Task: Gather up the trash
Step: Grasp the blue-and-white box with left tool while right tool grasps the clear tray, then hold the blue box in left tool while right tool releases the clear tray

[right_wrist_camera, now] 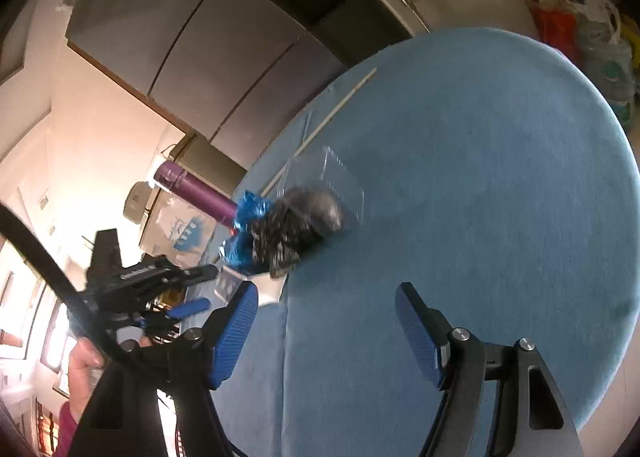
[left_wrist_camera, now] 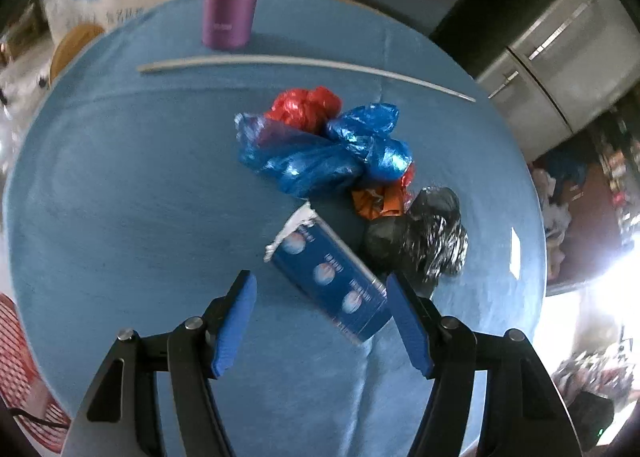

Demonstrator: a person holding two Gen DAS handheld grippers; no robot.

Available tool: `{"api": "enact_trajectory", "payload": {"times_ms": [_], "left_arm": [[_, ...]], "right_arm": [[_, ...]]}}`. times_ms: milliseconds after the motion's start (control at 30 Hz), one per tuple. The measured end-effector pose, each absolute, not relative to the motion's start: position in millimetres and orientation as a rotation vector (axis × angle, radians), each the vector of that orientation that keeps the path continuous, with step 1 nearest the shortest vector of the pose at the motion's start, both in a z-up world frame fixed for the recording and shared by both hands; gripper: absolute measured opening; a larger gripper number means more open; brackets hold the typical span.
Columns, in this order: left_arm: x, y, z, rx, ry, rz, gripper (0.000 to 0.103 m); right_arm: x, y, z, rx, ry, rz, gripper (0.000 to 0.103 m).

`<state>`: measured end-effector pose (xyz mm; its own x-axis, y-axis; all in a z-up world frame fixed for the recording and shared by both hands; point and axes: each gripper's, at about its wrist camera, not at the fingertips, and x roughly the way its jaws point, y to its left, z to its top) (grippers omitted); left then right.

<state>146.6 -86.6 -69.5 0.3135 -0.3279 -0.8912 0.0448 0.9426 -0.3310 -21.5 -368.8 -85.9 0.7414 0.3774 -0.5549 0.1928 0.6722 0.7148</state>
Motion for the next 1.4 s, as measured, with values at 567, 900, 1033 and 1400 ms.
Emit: {"api": "enact_trajectory", "payload": {"times_ms": [567,900,1033,1400], "left_arm": [[150,-90,-104,-0.333,1.286,-0.285,0.044],[110,-64,-82,-0.180,1.254,-0.361,0.038],[86,-45,-74,-0.139,1.244,-0.393,0.039],[36,-18,-58,-0.076,1.183,-0.424,0.038]], "right_arm": [[104,-333,-75,0.641,0.823,-0.108,0.082],[99,-343,-93,0.683,0.830,-0.112,0.048],[80,-341,-87,0.670,0.811,-0.068,0.041],[16,-327,-85,0.759,0.828,0.062,0.041]]}}
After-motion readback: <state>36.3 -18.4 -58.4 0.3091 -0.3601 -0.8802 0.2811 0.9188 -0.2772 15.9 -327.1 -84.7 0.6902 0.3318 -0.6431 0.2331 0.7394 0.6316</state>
